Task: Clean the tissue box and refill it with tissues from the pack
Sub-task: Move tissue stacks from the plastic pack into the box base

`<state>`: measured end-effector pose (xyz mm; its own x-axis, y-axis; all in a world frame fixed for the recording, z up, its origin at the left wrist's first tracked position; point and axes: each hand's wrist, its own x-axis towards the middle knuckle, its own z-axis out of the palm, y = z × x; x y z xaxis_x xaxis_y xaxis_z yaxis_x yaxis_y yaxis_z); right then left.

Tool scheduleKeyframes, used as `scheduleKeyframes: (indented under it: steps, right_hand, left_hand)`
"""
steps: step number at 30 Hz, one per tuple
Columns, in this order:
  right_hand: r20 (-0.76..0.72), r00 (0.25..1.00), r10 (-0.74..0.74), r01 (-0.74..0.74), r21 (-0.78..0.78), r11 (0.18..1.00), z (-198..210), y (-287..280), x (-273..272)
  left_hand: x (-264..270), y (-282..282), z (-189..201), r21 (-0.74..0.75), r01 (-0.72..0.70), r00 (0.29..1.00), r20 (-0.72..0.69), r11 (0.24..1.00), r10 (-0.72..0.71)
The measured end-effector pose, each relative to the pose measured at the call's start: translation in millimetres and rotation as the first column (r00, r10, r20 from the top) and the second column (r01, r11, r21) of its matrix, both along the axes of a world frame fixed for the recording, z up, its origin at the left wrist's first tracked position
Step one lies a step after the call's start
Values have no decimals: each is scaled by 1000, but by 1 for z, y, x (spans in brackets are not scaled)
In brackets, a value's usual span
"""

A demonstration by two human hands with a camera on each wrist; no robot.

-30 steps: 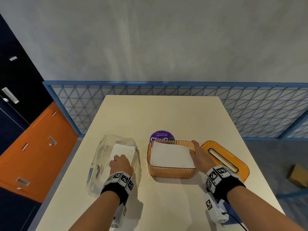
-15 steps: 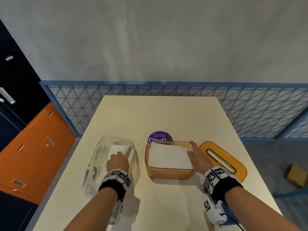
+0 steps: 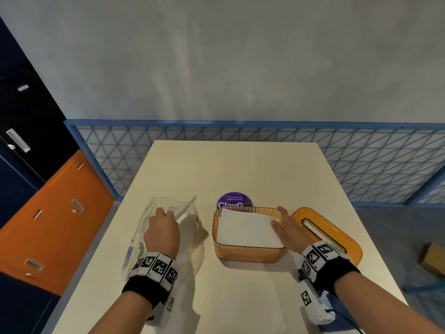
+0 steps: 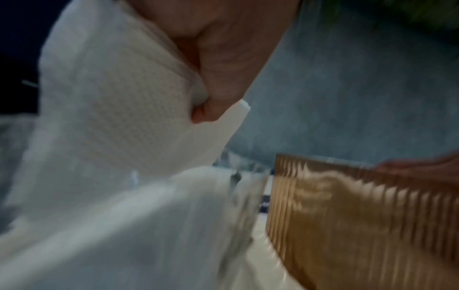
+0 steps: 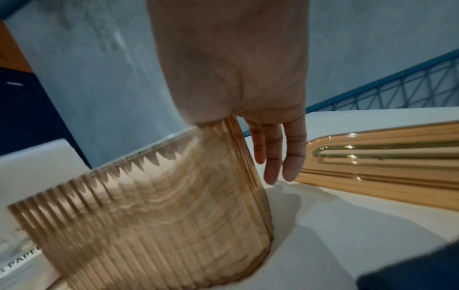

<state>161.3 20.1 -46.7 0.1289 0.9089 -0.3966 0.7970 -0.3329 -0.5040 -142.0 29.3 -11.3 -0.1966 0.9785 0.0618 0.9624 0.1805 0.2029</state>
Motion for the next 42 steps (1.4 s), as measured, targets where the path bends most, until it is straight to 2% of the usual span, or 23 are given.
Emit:
scheduleKeyframes:
  steps: [2, 4, 5, 6, 7, 8, 10, 13, 15, 17, 18, 19, 20, 21, 23, 25, 27, 29, 33, 34, 36, 39, 42]
  right_hand:
    - [94, 995, 41, -42, 16, 999, 12, 0, 0]
    - [212, 973, 90, -119, 131, 984, 32, 0, -5]
    - [198, 976, 94, -137, 216, 967, 44, 1, -9]
    - [92, 993, 69, -94, 293, 951, 58, 2, -16]
    - [-86, 996, 37, -7, 318, 948, 73, 3, -23]
    - [-282, 959, -4, 82, 267, 960, 88, 3, -31]
    - [-601, 793, -98, 164, 57, 985, 111, 3, -42]
    - [-804, 578, -140, 103, -99, 990, 128, -1, -46]
    - [-836, 533, -131, 100, -92, 991, 123, -1, -40]
    - [-832, 534, -150, 153, -80, 985, 115, 0, -33]
    - [-825, 541, -162, 174, -79, 982, 112, 0, -28]
    - [-820, 545, -174, 192, -80, 978, 110, -1, -24]
    - [-820, 541, -185, 208, -83, 975, 108, -1, -20]
    - [-823, 533, -200, 225, -90, 970, 108, -2, -16]
    - [-827, 518, -216, 249, -96, 964, 108, -3, -10]
    - [-848, 489, -204, 231, -99, 968, 107, -3, -6]
    - [-885, 430, -178, 201, -98, 975, 108, -4, -5]
    - [-919, 360, -160, 176, -101, 979, 108, -4, -6]
    - [-927, 308, -214, 188, -161, 969, 99, -5, -6]
    - [-921, 305, -244, 205, -186, 961, 96, -5, -5]
    - [-902, 302, -309, 237, -242, 941, 91, -7, -4]
    - [-824, 465, -325, 254, -228, 940, 87, -7, -3]
    - [-751, 595, -286, 239, -175, 955, 82, -4, -3]
  left_hand:
    - [4, -8, 21, 204, 59, 997, 26, 977, -66]
    - [12, -11, 43, 361, 126, 990, 19, 924, -142]
    - [19, -13, 54, 420, 159, 983, 14, 893, -181]
    - [25, -13, 61, 476, 196, 975, 4, 858, -224]
    - [33, -13, 67, 525, 237, 962, -8, 817, -273]
    - [41, -13, 69, 569, 283, 944, -22, 772, -330]
    - [57, -12, 65, 626, 371, 901, -63, 686, -429]
    - [77, -9, 49, 623, 474, 852, -145, 622, -504]
    - [87, -10, 36, 567, 547, 809, -169, 616, -563]
    - [91, -12, 26, 480, 606, 771, -156, 635, -618]
    - [90, -12, 18, 437, 608, 769, -117, 663, -629]
    - [88, -13, 17, 394, 590, 766, 5, 705, -643]
    - [87, -15, 14, 365, 546, 747, 195, 754, -636]
    - [85, -19, 14, 301, 496, 699, 418, 815, -580]
    - [85, -21, 19, 170, 371, 523, 774, 913, -356]
    - [85, -15, 20, 49, 219, 280, 954, 975, -111]
    - [87, -8, 24, -122, 183, 33, 992, 975, 118]
    - [86, -7, 27, -185, 219, -135, 967, 958, 217]
    - [90, -8, 38, -201, 296, -356, 884, 934, 303]
    - [90, -7, 40, -196, 297, -377, 875, 935, 303]
    - [89, -6, 43, -176, 296, -326, 905, 939, 272]
    - [88, -4, 47, -134, 266, -131, 976, 955, 173]
    - [89, -3, 52, -90, 261, 24, 996, 961, 86]
